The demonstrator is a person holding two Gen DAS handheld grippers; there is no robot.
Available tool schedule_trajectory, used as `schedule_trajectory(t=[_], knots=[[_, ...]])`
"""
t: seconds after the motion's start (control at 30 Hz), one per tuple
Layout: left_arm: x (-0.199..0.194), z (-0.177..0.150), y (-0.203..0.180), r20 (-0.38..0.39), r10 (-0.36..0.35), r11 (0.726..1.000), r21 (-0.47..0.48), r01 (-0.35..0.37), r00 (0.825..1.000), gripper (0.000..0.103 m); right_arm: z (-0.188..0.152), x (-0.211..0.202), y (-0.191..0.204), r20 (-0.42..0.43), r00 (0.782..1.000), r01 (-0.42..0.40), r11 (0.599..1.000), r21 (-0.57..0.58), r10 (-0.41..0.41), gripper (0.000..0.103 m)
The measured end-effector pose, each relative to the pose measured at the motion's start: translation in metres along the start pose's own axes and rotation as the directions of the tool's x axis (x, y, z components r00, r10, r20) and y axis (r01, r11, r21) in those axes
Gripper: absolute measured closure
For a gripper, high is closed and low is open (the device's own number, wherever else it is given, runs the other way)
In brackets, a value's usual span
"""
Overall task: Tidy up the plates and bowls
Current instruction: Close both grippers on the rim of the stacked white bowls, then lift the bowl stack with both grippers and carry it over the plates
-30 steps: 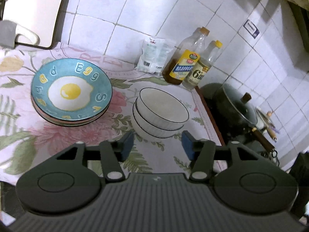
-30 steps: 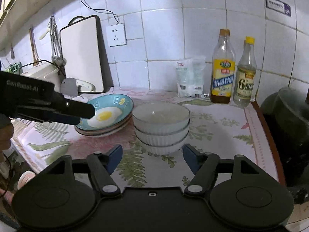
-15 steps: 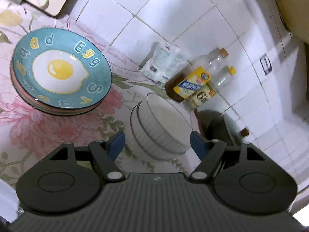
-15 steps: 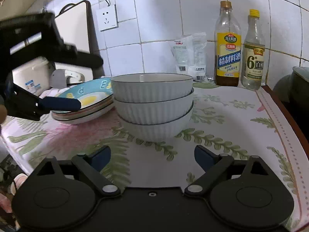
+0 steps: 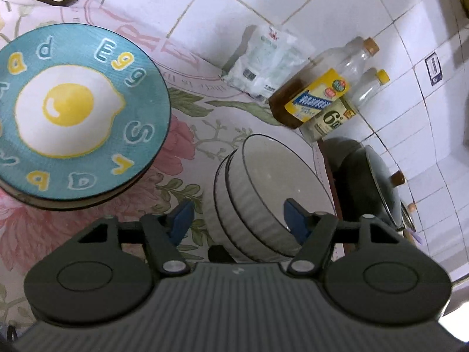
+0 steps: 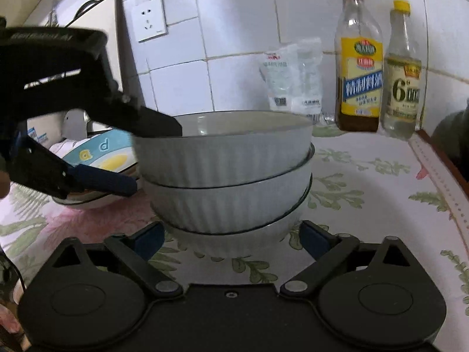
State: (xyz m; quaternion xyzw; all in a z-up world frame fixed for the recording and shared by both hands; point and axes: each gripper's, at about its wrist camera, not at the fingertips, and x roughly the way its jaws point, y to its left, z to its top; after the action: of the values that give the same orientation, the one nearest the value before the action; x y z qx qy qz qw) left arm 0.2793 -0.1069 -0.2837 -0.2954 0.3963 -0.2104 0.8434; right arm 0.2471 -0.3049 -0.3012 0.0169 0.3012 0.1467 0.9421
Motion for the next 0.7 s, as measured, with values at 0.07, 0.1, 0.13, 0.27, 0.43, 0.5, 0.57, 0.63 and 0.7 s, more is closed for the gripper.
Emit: schedule_trajectory(t=[0.07,0.1,0.13,0.27,0.43,0.5,0.57,0.63,0.7], knots=[[0.004,0.001,-0.001,-0.003,-0.004,1.000,0.012,0.004,1.000,0.041,0.000,0.002,0.000,-0.002,1.000,-0.009,1.000,0.000,0.009,0.001],[0.005,0.001,0.000,-0.008,-0.007,1.000,0.014,0.008,1.000,0.041,0.000,0.002,0.001,0.004,1.000,-0.010,1.000,-0.010,0.011,0.001],[0.007,0.002,0.000,-0.015,-0.011,1.000,0.012,0.011,1.000,0.041,0.000,0.002,0.002,0.010,1.000,-0.012,1.000,-0.020,0.012,0.001],[0.014,0.005,0.001,-0.036,-0.033,0.999,0.017,0.034,0.999,0.041,0.004,0.008,0.002,0.005,1.000,-0.015,0.999,-0.029,0.015,0.000],[0.023,0.009,0.000,-0.030,-0.009,0.999,0.033,0.010,1.000,0.041,0.002,0.010,-0.003,0.014,0.999,-0.043,0.999,-0.027,0.043,0.000],[0.027,0.009,0.000,-0.038,-0.006,0.999,0.038,0.008,0.999,0.045,0.004,0.011,-0.003,-0.002,0.999,-0.048,0.998,-0.033,0.048,0.000],[0.028,0.008,-0.001,-0.037,0.003,0.999,0.050,-0.001,0.999,0.048,0.005,0.011,-0.003,-0.006,0.998,-0.055,0.998,-0.035,0.055,0.000],[0.029,0.008,-0.004,-0.042,0.031,0.996,0.083,-0.028,0.999,0.055,0.003,0.010,-0.003,-0.001,0.998,-0.060,0.997,-0.041,0.060,0.000],[0.030,0.006,-0.006,-0.043,0.055,0.994,0.099,-0.051,0.998,0.057,0.003,0.010,-0.003,0.001,0.998,-0.060,0.997,-0.045,0.060,0.000]])
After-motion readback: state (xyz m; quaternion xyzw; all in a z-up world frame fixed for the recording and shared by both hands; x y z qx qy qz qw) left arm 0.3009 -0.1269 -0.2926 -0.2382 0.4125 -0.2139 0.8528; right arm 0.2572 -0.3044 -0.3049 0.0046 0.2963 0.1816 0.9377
